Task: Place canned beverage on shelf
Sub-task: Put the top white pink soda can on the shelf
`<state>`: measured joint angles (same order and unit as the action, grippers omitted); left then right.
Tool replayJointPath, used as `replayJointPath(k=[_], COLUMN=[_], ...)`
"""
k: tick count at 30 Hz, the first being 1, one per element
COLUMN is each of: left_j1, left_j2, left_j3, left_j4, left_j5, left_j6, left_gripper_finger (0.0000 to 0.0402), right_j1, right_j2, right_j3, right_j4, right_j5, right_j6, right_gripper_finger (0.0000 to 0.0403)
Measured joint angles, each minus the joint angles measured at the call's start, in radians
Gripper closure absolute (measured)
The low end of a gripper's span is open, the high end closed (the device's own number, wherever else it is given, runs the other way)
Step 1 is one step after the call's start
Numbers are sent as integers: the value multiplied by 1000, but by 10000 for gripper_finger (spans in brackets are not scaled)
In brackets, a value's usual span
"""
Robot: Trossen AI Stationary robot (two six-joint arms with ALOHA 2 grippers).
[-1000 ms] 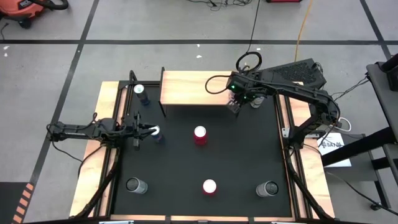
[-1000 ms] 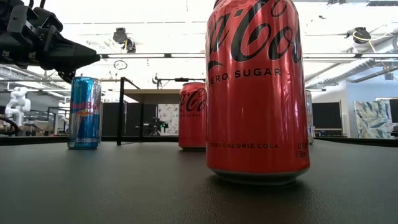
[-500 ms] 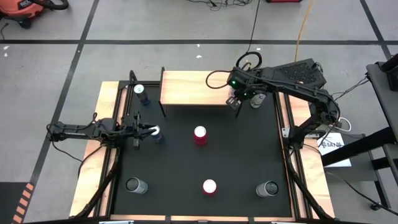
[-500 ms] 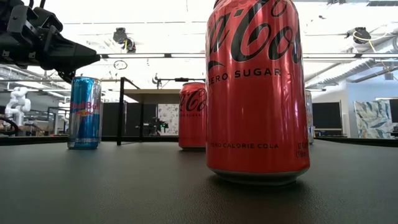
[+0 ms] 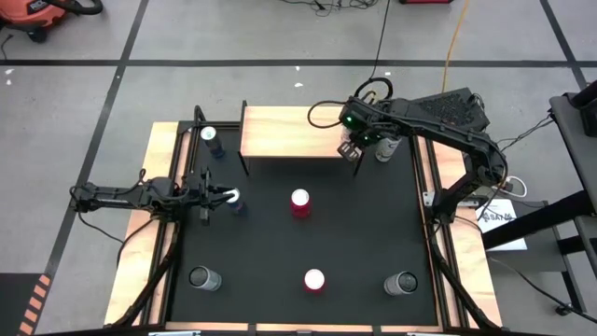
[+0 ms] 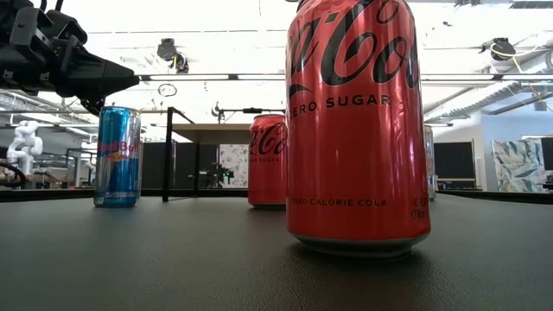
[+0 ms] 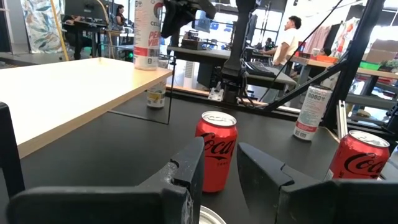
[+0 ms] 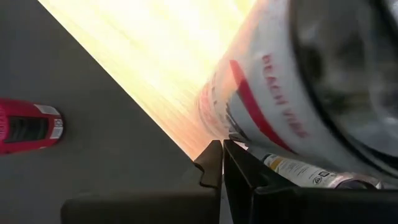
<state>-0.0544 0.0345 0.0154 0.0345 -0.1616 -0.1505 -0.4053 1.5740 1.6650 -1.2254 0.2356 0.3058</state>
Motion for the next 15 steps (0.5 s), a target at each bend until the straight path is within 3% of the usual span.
replayJointPath(k=[15], left_j1=[0], left_j2=[0], left_j3=[1], left_j4=[-15], left_j5=[0], left_j6=[1], left_gripper_finger=[301], right_j1=[-24], right_j2=[65], right_j3=[0], right_j4=[-3], right_j5=[31], right_j6=[-56], right_gripper_finger=[403])
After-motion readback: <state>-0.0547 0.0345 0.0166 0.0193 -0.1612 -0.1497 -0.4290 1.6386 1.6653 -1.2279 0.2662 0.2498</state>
